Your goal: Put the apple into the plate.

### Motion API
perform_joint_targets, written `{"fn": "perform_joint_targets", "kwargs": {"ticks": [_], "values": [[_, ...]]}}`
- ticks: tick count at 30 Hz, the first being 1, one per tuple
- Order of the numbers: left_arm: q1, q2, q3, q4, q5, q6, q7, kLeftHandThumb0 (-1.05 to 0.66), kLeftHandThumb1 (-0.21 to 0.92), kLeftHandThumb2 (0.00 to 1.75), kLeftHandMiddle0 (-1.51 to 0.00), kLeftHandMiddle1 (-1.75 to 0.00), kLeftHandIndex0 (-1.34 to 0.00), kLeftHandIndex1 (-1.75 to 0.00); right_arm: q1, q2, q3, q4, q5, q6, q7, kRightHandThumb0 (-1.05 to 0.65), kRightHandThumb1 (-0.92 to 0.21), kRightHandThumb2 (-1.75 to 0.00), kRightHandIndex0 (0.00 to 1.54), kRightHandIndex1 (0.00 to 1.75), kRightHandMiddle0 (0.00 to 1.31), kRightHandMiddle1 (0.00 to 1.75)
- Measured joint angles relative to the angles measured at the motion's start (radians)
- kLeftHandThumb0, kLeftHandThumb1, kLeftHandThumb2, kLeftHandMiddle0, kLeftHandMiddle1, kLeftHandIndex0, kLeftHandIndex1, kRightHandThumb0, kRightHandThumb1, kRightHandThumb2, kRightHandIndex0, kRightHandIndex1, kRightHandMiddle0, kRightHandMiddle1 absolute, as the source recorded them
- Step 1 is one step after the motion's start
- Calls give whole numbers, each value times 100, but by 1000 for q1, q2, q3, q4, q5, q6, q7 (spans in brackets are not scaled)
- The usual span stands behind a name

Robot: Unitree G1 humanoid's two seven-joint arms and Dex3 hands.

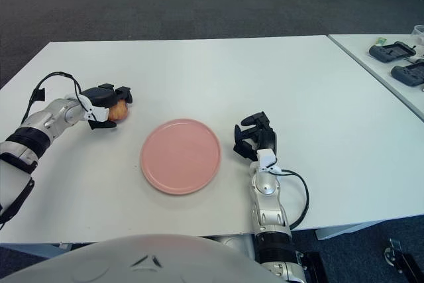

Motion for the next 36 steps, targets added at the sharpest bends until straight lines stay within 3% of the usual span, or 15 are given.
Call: {"fn": "perform_joint_targets", "kwargs": {"ticks": [4,6,9,12,18,28,36], "values": [[8,-1,11,-3,-10,4,1,-50,12,131,-58,-175,-43,-175,1,0,-2,1,2,-4,0,-40,-57,-100,63,149,41,175],[12,-2,15,-4,-15,4,5,-50,20,136,-68,-175,-57,-175,1,0,-3,1,2,-4,1,-40,-58,-100,63,149,41,175],[18,-5,20,-4,-20,3,18,-17,9,154,-76,-174,-58,-175,2,0,-4,1,2,-5,1,-40,-58,-100,62,149,41,175],[24,-9,24,-3,-27,-2,36,-6,3,163,-81,-174,-60,-175,3,0,-6,1,2,-5,1,-40,-58,-99,62,148,40,175],[36,-16,23,-4,-26,-9,86,-1,-2,171,-86,-175,-64,-175,5,1,-9,1,3,-5,1,-40,-59,-99,61,148,40,175],[59,-16,12,-19,10,-8,198,0,-5,168,-93,-159,-66,-175,5,2,-13,7,3,-16,1,-40,-58,-100,62,150,41,175],[78,-16,31,-39,-5,-1,200,0,-9,171,-98,-156,-69,-175,5,2,-15,10,3,-21,1,-40,-58,-99,62,149,40,175]]}}
